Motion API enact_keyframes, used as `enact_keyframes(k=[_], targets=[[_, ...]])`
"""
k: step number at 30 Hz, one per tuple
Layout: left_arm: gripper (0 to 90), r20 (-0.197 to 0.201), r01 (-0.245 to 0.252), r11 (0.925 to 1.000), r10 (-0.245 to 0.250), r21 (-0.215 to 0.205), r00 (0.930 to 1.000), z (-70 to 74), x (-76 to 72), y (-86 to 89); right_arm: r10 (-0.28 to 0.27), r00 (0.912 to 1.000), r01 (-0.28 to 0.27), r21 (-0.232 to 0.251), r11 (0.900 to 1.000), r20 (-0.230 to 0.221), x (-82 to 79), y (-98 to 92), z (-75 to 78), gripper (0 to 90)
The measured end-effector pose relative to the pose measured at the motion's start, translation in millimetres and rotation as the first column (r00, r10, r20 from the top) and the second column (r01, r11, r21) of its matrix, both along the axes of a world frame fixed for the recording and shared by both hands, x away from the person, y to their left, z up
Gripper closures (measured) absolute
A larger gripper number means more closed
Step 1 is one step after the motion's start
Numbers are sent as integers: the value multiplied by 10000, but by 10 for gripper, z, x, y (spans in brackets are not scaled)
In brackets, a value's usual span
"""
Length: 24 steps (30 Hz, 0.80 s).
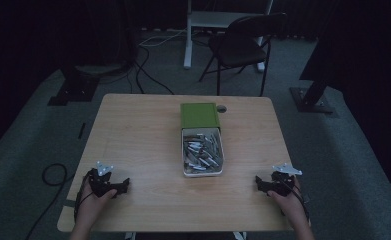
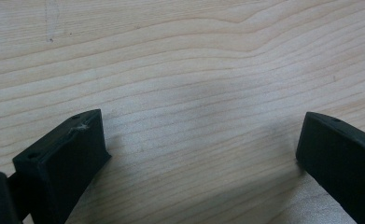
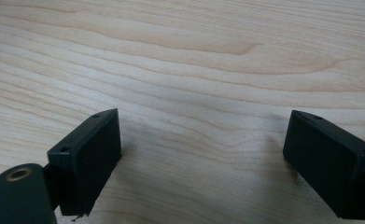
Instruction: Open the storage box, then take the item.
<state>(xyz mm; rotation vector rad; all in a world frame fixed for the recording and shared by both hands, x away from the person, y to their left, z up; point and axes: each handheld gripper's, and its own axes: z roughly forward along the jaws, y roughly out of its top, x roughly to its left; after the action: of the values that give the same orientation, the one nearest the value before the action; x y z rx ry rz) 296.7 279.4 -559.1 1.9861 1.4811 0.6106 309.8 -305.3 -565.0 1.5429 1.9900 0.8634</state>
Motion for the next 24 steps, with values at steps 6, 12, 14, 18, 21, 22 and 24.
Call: enact_keyframes(k=[6,12,14,18,21,22,24], targets=[[23,7,-92,10000,92,-9,10000,-1,-5,-9,64,10000,-64,21,10000,-7,-12,7,0,109],[22,13,-116,9999,116,-15,9999,-1,-6,-12,102,9999,-102,64,9999,5,-13,7,1,110],[22,6,-108,9999,108,-2,9999,-1,-6,-10,11,10000,-11,286,9996,-7,-19,11,5,110],[23,4,-115,9999,115,-1,9999,-1,-6,-11,70,9999,-65,503,9987,-107,-34,48,32,141],[22,2,-122,9999,122,1,9999,-1,-7,-12,255,9997,-254,491,9985,-14,-40,102,69,142],[22,3,-124,9999,124,0,9999,-1,-7,-13,353,9994,-355,464,9983,45,-43,125,88,142],[22,3,-127,9999,127,1,9999,-1,-7,-13,434,9990,-438,474,9979,93,-45,170,133,142]])
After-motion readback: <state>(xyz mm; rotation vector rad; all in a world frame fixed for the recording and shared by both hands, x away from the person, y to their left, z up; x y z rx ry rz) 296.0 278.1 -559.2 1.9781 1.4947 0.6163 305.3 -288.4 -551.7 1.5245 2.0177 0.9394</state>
